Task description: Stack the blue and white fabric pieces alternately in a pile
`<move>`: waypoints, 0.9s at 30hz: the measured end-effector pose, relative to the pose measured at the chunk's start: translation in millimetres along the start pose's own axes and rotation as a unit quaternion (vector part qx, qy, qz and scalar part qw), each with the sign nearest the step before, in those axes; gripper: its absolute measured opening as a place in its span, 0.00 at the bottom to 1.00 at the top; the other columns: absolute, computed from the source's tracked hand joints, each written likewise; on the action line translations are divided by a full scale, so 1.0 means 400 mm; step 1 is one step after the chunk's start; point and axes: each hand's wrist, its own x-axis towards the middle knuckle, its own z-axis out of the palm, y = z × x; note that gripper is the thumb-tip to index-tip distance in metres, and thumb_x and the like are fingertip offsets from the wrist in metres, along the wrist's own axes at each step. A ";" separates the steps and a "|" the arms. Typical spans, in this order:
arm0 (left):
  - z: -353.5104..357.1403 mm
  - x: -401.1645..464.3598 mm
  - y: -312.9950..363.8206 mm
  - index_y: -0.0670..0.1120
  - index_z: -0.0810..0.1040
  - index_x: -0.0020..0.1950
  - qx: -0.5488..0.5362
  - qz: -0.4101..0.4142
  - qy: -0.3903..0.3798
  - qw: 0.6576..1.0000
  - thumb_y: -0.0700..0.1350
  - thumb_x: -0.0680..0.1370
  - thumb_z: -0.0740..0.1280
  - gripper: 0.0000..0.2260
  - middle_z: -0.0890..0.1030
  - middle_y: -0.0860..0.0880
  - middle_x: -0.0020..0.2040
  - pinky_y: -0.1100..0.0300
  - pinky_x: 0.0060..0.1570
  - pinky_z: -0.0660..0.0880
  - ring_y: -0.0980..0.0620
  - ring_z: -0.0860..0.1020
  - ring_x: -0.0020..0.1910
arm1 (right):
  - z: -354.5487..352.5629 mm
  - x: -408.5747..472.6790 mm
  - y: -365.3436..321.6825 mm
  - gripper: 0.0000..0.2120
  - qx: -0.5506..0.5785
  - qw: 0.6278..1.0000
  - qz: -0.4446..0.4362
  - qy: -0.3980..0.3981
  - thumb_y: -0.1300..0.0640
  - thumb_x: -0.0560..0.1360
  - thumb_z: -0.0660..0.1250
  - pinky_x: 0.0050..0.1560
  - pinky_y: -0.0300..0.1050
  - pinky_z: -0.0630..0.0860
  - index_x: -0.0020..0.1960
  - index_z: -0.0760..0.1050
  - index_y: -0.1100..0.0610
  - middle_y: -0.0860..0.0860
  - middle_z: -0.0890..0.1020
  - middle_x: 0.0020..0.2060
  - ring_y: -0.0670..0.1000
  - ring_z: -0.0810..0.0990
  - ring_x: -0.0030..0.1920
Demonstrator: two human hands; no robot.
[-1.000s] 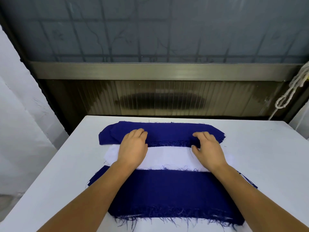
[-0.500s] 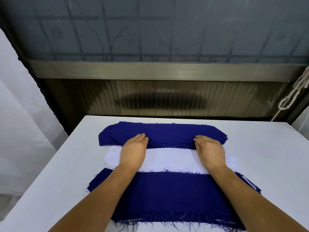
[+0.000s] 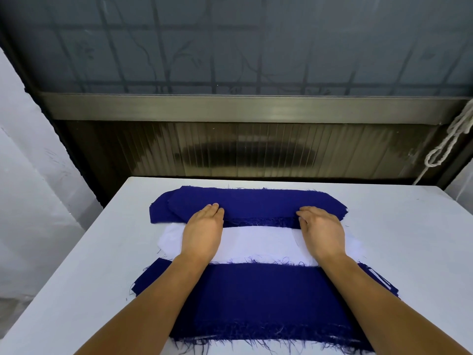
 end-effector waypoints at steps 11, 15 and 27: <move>-0.037 -0.003 0.025 0.42 0.84 0.40 -0.014 -0.019 0.031 0.999 0.29 0.66 0.75 0.09 0.85 0.46 0.42 0.56 0.41 0.81 0.47 0.84 0.44 | -0.005 -0.002 -0.001 0.06 0.042 0.997 0.034 0.047 0.60 0.76 0.68 0.50 0.45 0.72 0.50 0.83 0.54 0.47 0.83 0.46 0.52 0.79 0.45; -0.050 -0.006 0.029 0.43 0.83 0.37 -0.021 -0.043 0.037 0.998 0.31 0.68 0.72 0.07 0.81 0.48 0.33 0.55 0.31 0.77 0.48 0.79 0.30 | -0.007 -0.005 -0.001 0.04 0.061 0.996 0.035 0.055 0.62 0.73 0.71 0.45 0.45 0.74 0.45 0.81 0.54 0.47 0.82 0.41 0.51 0.77 0.41; -0.050 -0.011 0.022 0.45 0.83 0.44 -0.054 -0.027 0.069 0.996 0.40 0.80 0.64 0.09 0.82 0.51 0.42 0.54 0.38 0.77 0.51 0.78 0.38 | -0.004 -0.004 0.001 0.08 0.077 0.996 0.009 0.048 0.61 0.78 0.66 0.51 0.45 0.75 0.53 0.83 0.57 0.50 0.83 0.48 0.52 0.79 0.48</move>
